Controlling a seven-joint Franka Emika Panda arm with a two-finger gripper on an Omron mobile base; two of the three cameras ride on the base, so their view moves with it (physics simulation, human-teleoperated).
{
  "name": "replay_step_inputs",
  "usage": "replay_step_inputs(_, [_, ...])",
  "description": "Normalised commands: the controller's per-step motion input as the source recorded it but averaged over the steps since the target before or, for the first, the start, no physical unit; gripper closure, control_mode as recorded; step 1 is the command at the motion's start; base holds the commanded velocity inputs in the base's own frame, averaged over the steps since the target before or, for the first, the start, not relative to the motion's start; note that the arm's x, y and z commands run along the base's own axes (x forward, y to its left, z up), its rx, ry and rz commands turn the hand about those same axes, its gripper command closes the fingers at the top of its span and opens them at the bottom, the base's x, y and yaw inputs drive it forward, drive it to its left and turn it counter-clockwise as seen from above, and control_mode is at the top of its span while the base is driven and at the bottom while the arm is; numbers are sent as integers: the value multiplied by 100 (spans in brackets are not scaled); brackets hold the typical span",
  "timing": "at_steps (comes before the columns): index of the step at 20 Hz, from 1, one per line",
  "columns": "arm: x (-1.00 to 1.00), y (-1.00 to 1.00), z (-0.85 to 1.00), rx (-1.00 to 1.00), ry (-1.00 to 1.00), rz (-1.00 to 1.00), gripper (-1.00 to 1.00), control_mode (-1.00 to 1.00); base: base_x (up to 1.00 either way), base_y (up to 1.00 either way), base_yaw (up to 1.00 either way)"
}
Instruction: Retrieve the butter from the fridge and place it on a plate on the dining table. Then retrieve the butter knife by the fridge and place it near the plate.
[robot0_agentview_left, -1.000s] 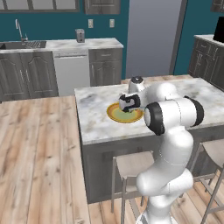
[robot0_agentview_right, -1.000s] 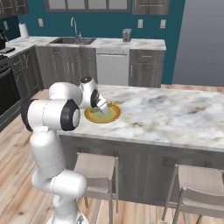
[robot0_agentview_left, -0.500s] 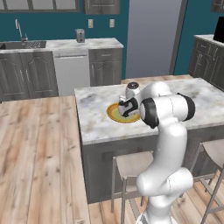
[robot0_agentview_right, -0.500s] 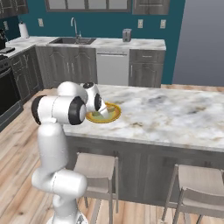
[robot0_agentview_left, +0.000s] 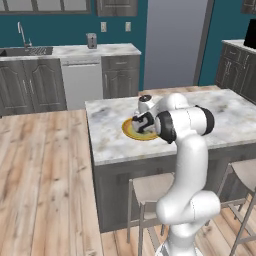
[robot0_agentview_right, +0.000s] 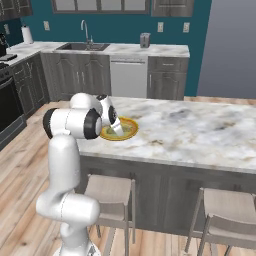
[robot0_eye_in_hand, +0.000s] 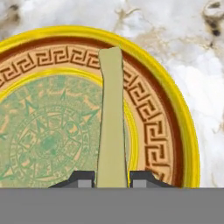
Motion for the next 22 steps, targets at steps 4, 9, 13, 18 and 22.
replay_step_inputs(4, [33, -1, -28, 0, 9, -9, 100, -100, 0, 0, 0])
replay_step_inputs(9, [21, 0, -16, 0, 2, -4, 100, -100, 0, 0, 0])
replay_step_inputs(13, [11, 0, 0, 0, 0, 0, 100, -100, 0, 0, 0])
replay_step_inputs(18, [12, 5, 0, 0, 0, 0, -100, -100, 0, 0, 0])
replay_step_inputs(22, [7, 0, 0, 0, 0, 0, -100, -100, 0, 0, 0])
